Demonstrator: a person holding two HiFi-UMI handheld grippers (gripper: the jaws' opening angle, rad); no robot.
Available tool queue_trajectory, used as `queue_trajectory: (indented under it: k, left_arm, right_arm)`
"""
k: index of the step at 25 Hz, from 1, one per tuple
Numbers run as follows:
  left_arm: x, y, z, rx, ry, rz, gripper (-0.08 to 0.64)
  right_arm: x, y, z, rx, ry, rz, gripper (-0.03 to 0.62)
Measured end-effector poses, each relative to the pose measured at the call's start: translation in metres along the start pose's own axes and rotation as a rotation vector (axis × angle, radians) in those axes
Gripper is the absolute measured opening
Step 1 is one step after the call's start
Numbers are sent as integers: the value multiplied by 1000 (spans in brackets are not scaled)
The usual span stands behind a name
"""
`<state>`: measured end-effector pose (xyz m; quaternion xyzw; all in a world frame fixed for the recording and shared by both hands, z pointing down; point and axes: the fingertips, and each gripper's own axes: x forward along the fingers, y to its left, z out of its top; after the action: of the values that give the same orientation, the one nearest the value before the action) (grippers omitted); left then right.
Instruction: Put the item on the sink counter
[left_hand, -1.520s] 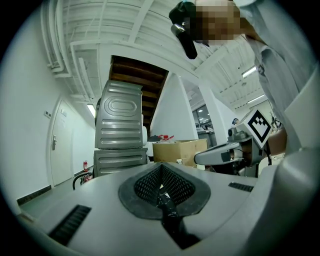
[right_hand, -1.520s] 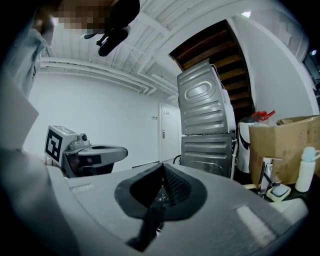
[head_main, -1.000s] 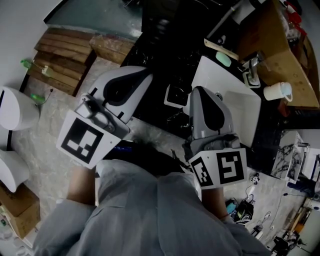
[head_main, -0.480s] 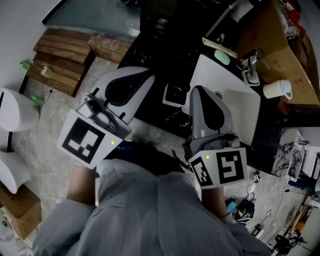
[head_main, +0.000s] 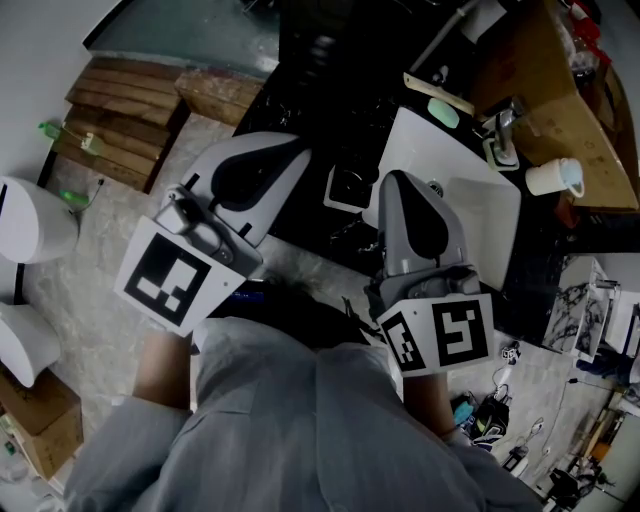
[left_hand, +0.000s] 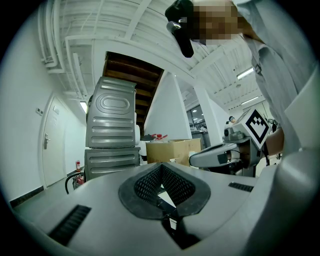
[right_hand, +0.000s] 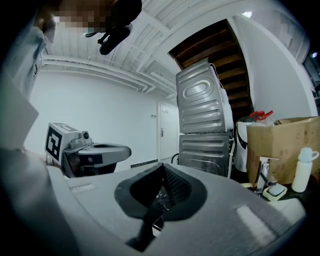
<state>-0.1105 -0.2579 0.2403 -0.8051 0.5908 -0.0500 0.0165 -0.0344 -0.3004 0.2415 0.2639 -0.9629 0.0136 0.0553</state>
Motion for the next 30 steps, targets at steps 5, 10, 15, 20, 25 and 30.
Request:
queue_trajectory:
  k: [5, 10, 15, 20, 25, 30]
  left_arm:
    - [0, -1, -1, -2, 3, -3, 6]
    - [1, -2, -1, -4, 1, -2, 6]
    - [1, -2, -1, -7, 1, -1, 6]
    - [2, -3, -2, -7, 3, -1, 6]
    - [2, -3, -1, -5, 3, -3, 6]
    - [2, -4, -1, -7, 2, -3, 6]
  right_arm:
    - [-1, 0, 0, -1, -1, 0, -3]
    - [-1, -1, -1, -2, 1, 1, -3]
    - [-1, 0, 0, -3, 4, 3, -3]
    - [-2, -1, -1, -4, 3, 3, -3]
    - [-3, -1, -1, -5, 3, 2, -3]
    - [-3, -1, -1, -8, 4, 3, -3]
